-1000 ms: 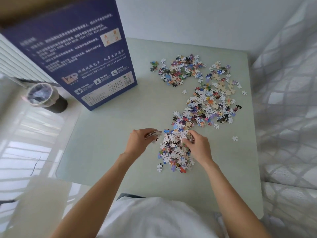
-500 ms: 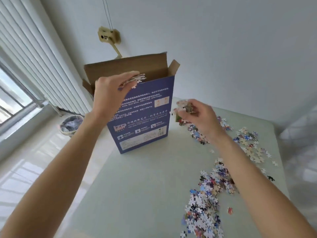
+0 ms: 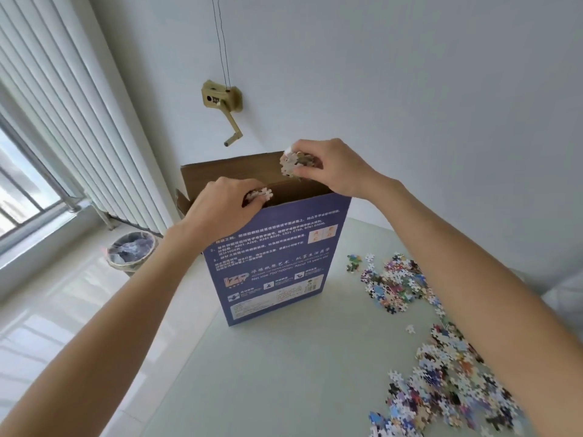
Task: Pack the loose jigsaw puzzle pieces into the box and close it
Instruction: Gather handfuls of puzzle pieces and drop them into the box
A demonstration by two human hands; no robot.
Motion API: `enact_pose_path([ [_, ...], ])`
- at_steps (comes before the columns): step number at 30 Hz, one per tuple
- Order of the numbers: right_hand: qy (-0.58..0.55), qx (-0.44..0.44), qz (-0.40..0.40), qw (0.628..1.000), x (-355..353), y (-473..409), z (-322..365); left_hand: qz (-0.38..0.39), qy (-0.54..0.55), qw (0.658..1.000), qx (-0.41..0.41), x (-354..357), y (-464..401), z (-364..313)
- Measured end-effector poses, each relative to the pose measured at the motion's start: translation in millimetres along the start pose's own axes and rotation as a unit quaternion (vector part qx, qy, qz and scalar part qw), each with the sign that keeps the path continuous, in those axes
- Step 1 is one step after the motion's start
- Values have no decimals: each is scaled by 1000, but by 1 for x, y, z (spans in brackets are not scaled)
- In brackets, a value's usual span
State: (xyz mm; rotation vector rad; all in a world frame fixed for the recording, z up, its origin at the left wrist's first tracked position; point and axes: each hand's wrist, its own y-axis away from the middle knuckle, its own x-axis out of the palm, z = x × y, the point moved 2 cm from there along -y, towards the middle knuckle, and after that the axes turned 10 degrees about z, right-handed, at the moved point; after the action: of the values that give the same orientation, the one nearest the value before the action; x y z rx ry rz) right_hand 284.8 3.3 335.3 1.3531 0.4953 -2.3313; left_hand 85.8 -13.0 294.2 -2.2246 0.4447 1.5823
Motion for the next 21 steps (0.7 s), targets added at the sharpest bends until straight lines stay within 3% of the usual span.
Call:
enact_pose_path([
  [6, 61, -5, 73, 995, 23, -11, 0, -17, 39, 999, -7, 2, 8, 3],
  [13, 65, -2, 49, 997, 33, -13, -2, -49, 81, 995, 9, 2, 19, 1],
  [21, 39, 8, -4, 999, 29, -4, 4, -80, 58, 995, 13, 1, 24, -2],
])
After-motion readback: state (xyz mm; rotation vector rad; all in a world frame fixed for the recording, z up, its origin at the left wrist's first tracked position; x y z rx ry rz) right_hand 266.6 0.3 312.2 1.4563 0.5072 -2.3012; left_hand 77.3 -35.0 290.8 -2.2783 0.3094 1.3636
